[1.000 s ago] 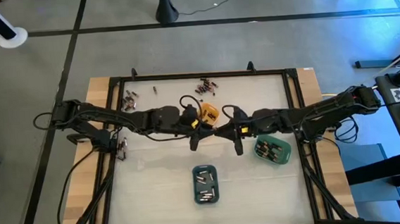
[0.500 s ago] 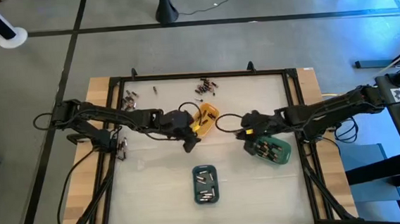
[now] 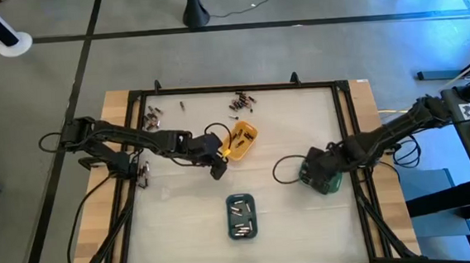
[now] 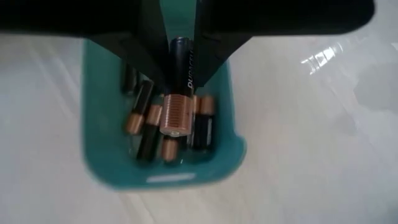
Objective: Sort batteries
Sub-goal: Put the black battery into the green bin, then put the silver battery into the blue bin
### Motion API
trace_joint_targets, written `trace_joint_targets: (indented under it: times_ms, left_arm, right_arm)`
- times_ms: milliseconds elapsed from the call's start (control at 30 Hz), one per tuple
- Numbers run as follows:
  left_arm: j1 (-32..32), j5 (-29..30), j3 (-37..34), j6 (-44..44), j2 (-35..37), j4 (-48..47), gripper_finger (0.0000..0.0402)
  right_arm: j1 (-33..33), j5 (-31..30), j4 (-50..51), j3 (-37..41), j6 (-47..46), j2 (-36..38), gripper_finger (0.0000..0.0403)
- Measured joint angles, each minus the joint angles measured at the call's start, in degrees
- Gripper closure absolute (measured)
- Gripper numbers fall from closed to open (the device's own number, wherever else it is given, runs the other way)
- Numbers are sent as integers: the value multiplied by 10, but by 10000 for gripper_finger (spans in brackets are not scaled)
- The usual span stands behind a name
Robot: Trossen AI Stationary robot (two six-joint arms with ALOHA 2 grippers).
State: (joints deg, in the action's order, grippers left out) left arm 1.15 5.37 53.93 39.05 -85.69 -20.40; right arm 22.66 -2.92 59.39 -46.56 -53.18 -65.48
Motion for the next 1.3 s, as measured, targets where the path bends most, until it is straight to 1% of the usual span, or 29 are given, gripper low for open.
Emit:
trace_joint_targets:
  times_ms: [167, 400, 667, 933, 1067, 1300]
  left_arm:
    - [2, 0, 0, 5, 0, 0, 178]
    - [15, 0, 0, 15, 0, 0, 178]
    - [27, 0, 0, 19, 0, 0, 178]
    - [26, 0, 0, 26, 0, 0, 178]
    - [26, 0, 0, 26, 0, 0, 178]
    - [26, 0, 0, 26, 0, 0, 178]
  right_arm:
    - [26, 0, -27, 30, -23, -2, 349]
    - [25, 0, -39, 64, -60, -2, 348]
    - [25, -1, -39, 69, -70, -3, 348]
    - [25, -26, -39, 69, -79, -3, 346]
    - [25, -26, -39, 69, -81, -3, 324]
    - [24, -26, -39, 69, -85, -3, 260]
